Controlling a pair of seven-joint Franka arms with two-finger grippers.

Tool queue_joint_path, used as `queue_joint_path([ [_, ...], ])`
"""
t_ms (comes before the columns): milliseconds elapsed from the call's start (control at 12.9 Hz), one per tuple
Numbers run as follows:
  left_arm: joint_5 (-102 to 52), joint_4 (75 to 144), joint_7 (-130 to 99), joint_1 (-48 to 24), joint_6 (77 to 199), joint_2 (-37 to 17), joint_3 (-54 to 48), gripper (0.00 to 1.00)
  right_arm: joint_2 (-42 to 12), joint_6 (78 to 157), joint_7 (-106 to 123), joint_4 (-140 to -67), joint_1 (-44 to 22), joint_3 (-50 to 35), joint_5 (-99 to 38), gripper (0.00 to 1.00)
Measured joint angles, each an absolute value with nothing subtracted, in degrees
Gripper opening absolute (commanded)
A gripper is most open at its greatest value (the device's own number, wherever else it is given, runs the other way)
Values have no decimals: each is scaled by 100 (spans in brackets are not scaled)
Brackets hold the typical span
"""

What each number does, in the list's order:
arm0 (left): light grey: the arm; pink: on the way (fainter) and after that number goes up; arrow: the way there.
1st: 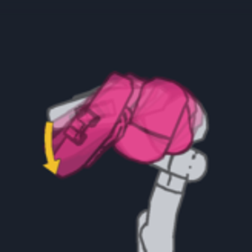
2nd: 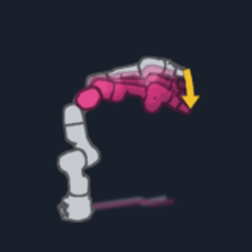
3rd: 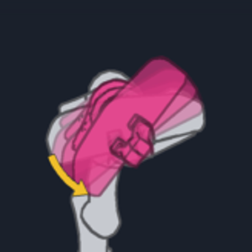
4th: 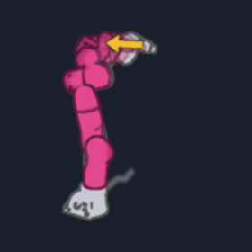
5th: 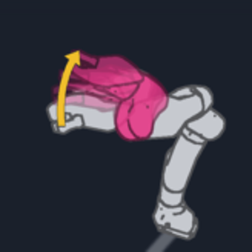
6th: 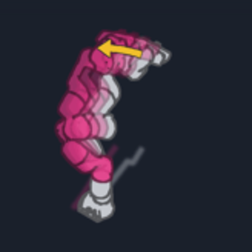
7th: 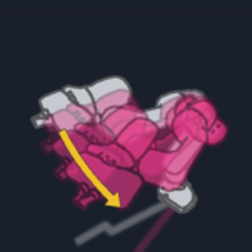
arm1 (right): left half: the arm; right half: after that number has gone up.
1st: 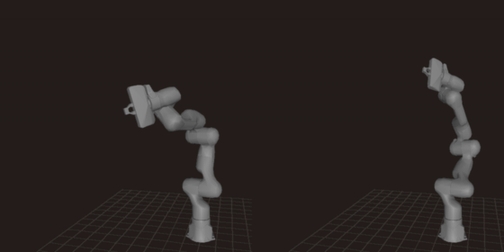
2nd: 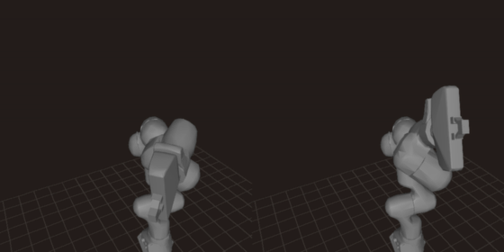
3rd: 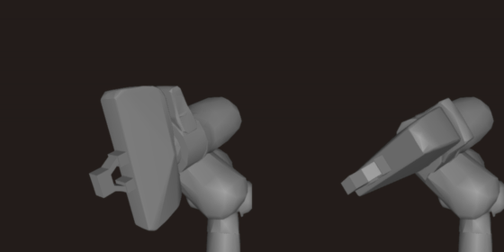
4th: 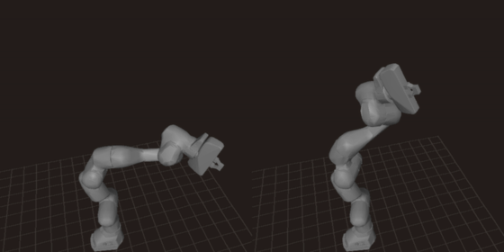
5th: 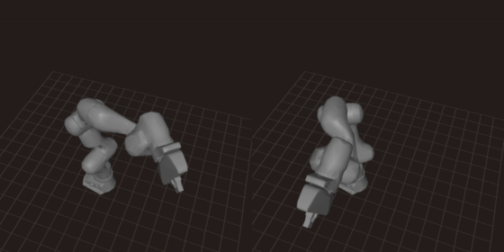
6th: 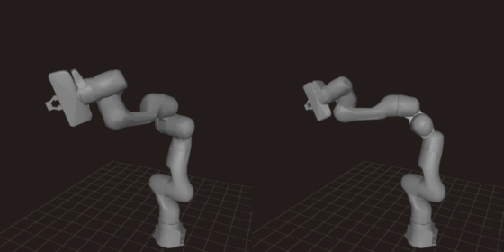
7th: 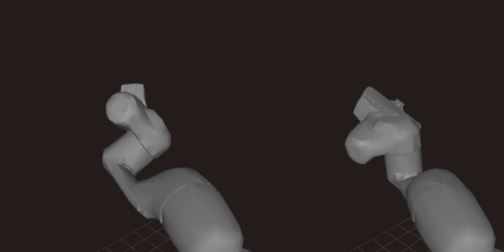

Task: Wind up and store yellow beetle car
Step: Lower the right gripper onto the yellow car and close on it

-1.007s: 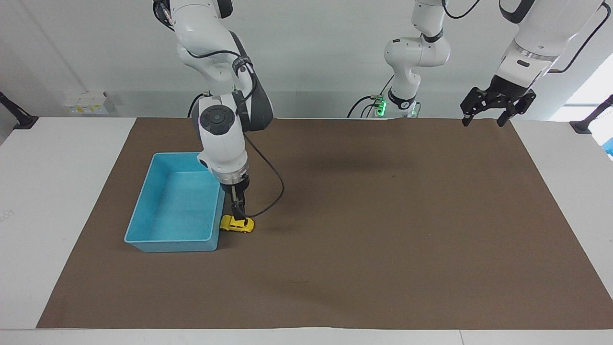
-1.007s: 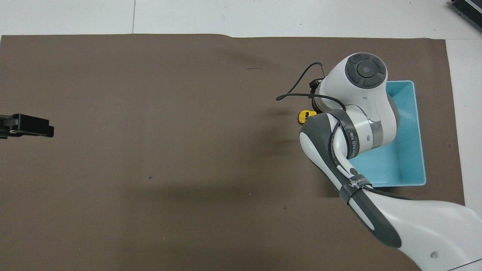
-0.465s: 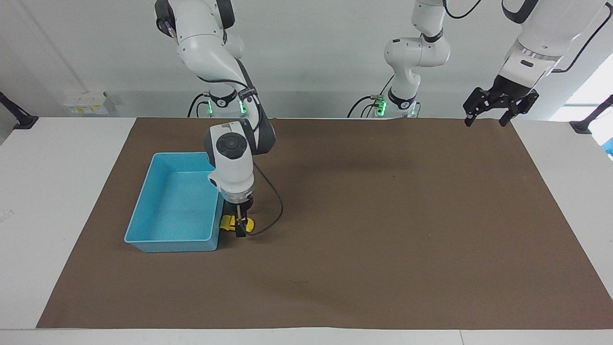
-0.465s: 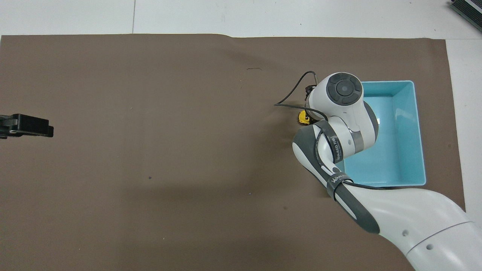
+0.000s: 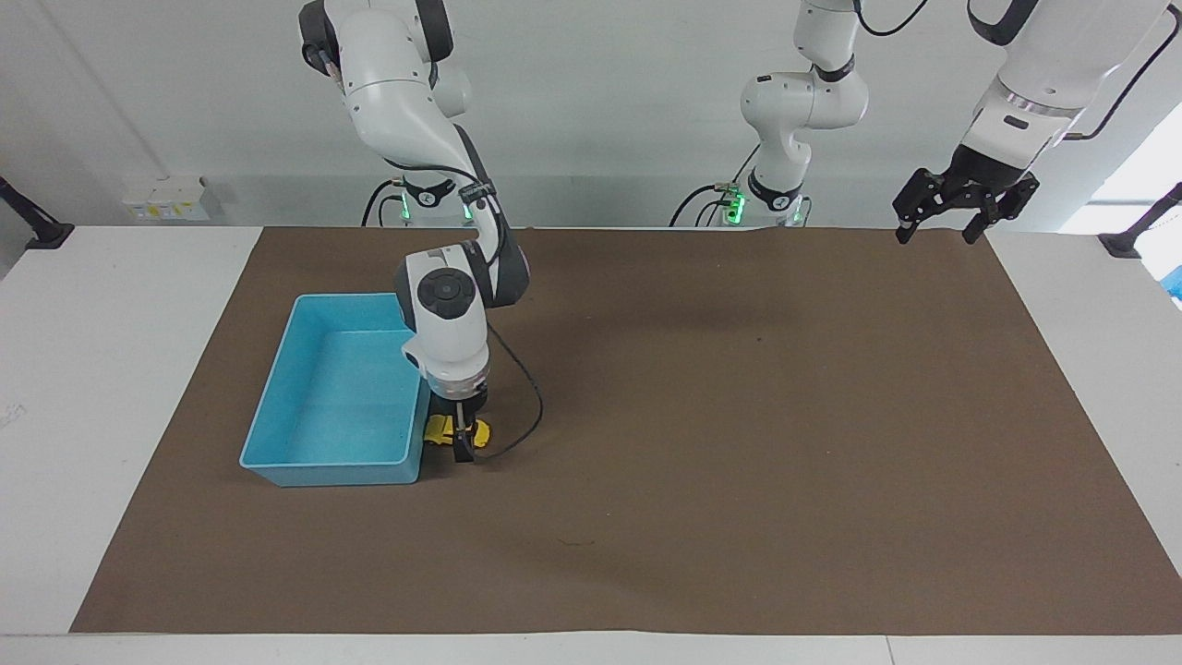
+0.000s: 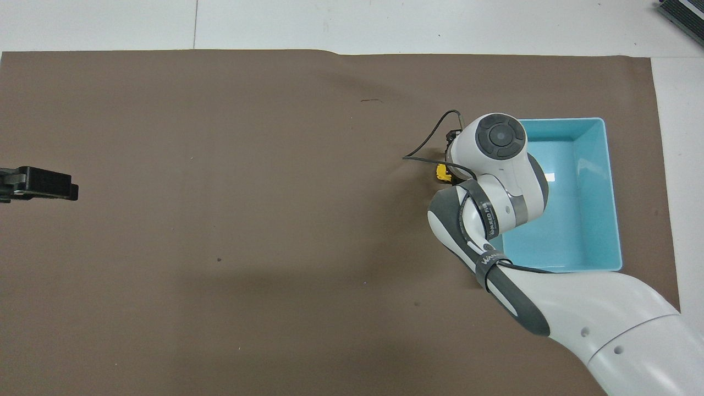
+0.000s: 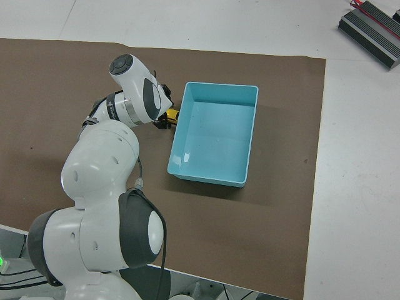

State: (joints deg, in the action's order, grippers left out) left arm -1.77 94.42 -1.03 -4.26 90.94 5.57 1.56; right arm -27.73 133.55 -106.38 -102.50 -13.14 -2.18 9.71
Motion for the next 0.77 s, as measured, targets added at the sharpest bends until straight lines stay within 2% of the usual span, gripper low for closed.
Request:
queue_joint_path([
  [77, -177, 9442, -103, -426, 9094, 557, 156, 100, -2772, 13355, -10638, -10259, -1325, -227, 971, 2],
  [155, -177, 9442, -103, -426, 9094, 557, 156, 100, -2749, 13336, -10638, -10265, -1334, -239, 973, 0],
  [775, -177, 9442, -103, -426, 9094, 557, 156, 100, -2690, 13187, -10738, -10178, -1617, -244, 973, 0],
])
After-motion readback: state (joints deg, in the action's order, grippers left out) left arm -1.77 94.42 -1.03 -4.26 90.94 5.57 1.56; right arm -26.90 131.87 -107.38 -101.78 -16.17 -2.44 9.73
